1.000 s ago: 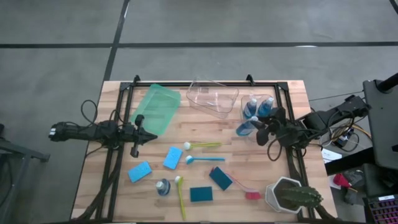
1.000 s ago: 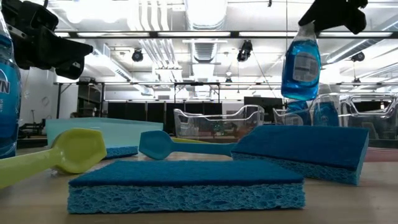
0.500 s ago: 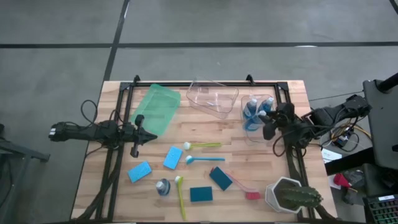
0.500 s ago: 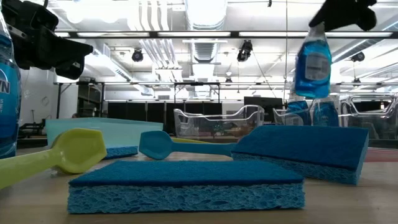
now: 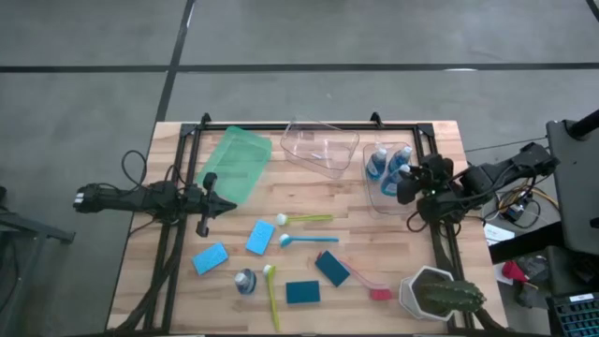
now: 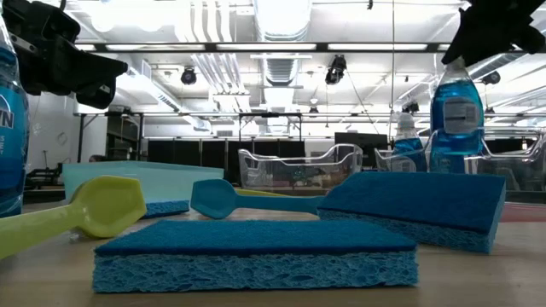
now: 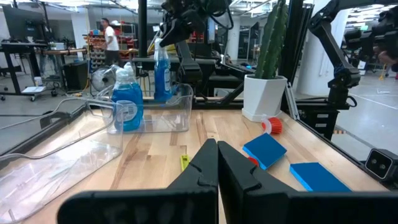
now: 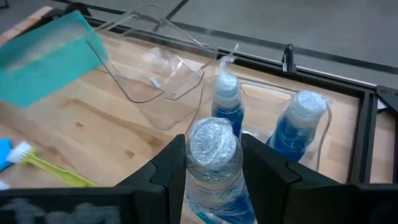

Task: Pick & Place Kitchen Sink Supplies
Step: Put the blue dishwashing liquid bottle into the right transparent bin

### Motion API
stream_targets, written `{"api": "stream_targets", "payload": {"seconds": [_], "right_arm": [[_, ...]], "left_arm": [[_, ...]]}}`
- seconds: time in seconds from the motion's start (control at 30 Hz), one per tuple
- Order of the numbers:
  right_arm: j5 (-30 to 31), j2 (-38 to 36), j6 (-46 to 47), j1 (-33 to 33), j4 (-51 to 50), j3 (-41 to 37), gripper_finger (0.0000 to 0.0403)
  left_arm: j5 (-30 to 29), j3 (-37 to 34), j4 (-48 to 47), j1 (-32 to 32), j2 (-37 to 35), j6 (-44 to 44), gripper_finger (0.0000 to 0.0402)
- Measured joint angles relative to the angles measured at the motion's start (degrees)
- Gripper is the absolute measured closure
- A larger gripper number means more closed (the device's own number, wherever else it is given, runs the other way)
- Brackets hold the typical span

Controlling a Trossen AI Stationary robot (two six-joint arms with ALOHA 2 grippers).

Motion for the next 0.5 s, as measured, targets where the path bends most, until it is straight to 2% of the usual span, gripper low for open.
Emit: {"api": "stream_targets", "payload": {"seconds": [0.5], "right_arm": [[-0.1,6.6,10.0,-1.4,-4.6,-0.4,0.0275]], "left_arm": [[0.0,0.0,0.0,0.0,0.0,0.0,0.0401]]}}
